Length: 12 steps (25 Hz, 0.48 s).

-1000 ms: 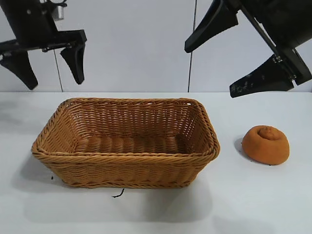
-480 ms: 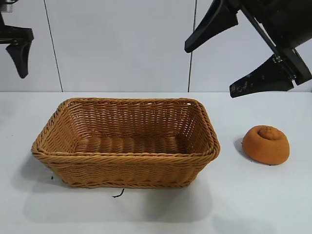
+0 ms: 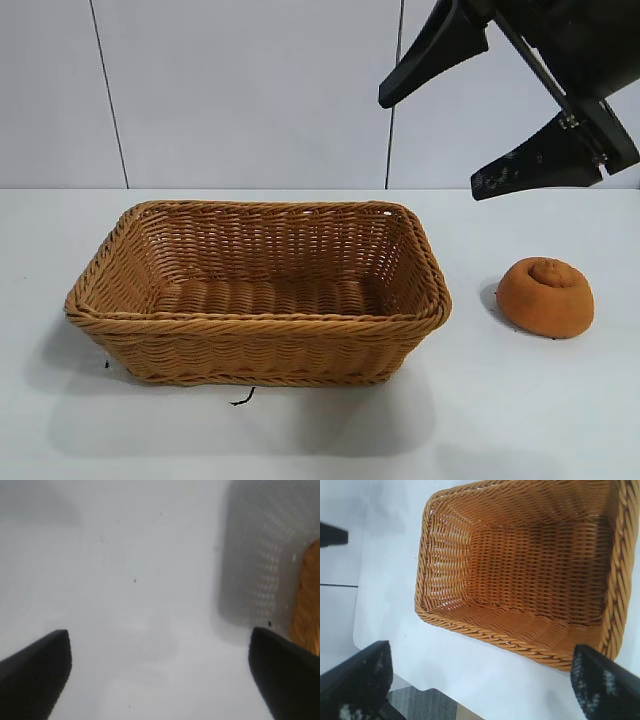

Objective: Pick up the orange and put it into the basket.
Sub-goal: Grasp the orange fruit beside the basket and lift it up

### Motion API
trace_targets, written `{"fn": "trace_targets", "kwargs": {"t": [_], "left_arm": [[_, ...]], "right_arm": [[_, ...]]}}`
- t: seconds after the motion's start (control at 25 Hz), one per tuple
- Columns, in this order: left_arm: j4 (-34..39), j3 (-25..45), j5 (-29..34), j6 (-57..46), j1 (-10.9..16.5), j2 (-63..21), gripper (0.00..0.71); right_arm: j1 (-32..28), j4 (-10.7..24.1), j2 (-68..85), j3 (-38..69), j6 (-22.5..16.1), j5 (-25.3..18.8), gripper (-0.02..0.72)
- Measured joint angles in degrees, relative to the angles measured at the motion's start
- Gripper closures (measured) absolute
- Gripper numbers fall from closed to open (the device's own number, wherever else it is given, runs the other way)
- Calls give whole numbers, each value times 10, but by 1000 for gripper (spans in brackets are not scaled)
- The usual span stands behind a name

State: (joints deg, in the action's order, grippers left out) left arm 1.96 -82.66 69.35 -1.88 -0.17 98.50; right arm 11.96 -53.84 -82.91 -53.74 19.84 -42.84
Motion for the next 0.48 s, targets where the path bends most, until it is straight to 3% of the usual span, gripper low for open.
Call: {"fn": "trace_targets", "kwargs": {"t": [0.48], "left_arm": [[2, 268, 2, 3, 0, -336, 18]], "right_arm": [[0, 0, 0, 0, 0, 0, 8]]}}
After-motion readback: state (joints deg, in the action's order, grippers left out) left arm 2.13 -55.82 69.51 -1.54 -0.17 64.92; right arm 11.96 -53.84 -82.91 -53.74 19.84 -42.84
